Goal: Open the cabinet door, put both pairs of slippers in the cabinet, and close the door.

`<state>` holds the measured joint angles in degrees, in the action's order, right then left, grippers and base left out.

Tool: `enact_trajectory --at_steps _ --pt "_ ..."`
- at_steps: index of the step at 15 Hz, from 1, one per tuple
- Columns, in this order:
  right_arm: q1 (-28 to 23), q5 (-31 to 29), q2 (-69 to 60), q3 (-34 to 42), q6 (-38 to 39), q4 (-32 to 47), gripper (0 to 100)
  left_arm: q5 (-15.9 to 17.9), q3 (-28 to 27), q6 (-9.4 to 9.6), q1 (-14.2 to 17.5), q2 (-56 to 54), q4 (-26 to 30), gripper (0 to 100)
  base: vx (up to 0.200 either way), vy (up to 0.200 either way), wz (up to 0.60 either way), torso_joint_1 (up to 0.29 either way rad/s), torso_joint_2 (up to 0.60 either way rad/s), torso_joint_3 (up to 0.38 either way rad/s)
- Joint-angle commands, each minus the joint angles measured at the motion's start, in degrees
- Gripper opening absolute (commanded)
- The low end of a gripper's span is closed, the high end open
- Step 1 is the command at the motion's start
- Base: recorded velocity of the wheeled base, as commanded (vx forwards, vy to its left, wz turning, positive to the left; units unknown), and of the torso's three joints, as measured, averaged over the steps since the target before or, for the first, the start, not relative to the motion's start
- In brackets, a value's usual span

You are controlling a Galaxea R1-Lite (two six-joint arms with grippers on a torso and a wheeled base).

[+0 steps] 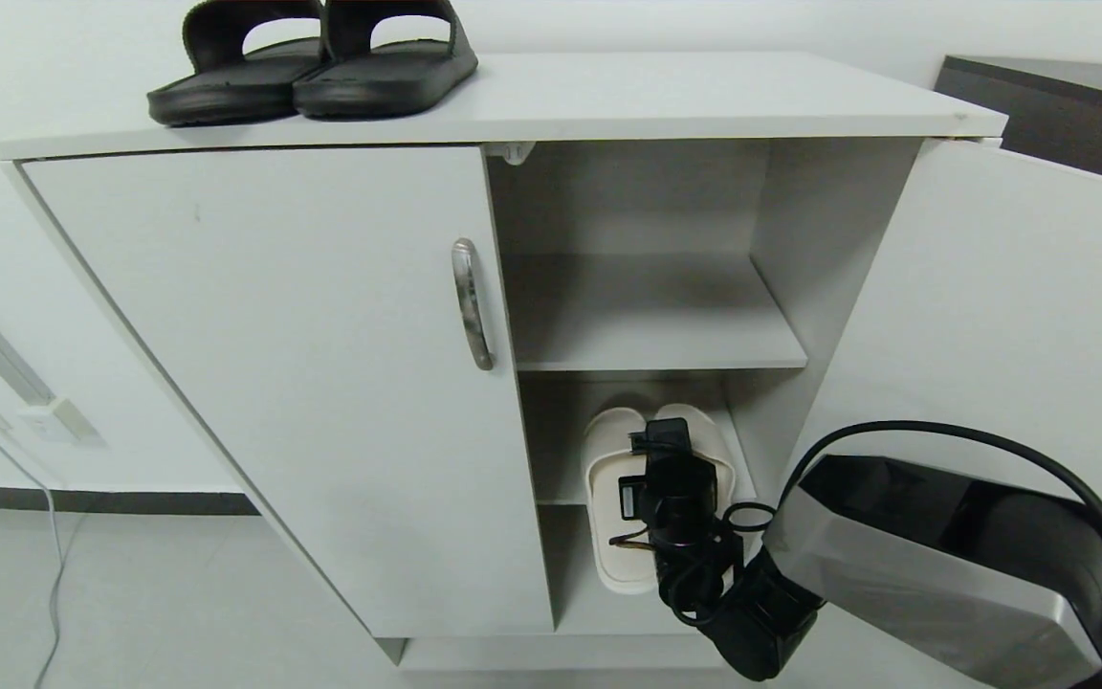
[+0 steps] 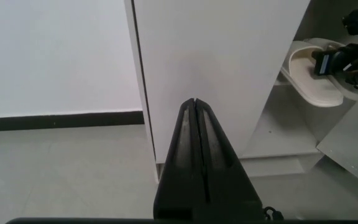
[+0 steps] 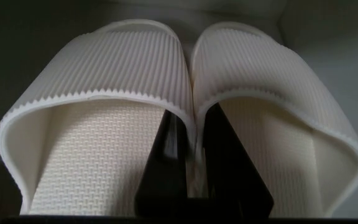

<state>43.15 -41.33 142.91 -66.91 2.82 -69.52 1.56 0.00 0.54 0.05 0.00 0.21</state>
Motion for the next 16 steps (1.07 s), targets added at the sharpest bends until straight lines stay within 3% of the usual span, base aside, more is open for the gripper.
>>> enact_trajectory --at_steps 1,7,16 --pt "-0.1 0.0 0.4 -0.1 0.0 0.0 0 0.0 0.0 -0.01 0.0 0.0 0.0 0 0.000 0.000 0.00 0.000 0.00 0.000" --pt "-1.7 1.0 1.6 -2.3 -1.7 0.4 0 0.0 0.0 -0.01 0.0 0.0 0.0 0 0.000 0.000 0.00 0.000 0.00 0.000" --pt "-7.3 2.8 10.7 -24.1 -2.3 10.3 0 0.0 0.0 -0.01 0.0 0.0 0.0 0 0.000 0.000 0.00 0.000 0.00 0.000"
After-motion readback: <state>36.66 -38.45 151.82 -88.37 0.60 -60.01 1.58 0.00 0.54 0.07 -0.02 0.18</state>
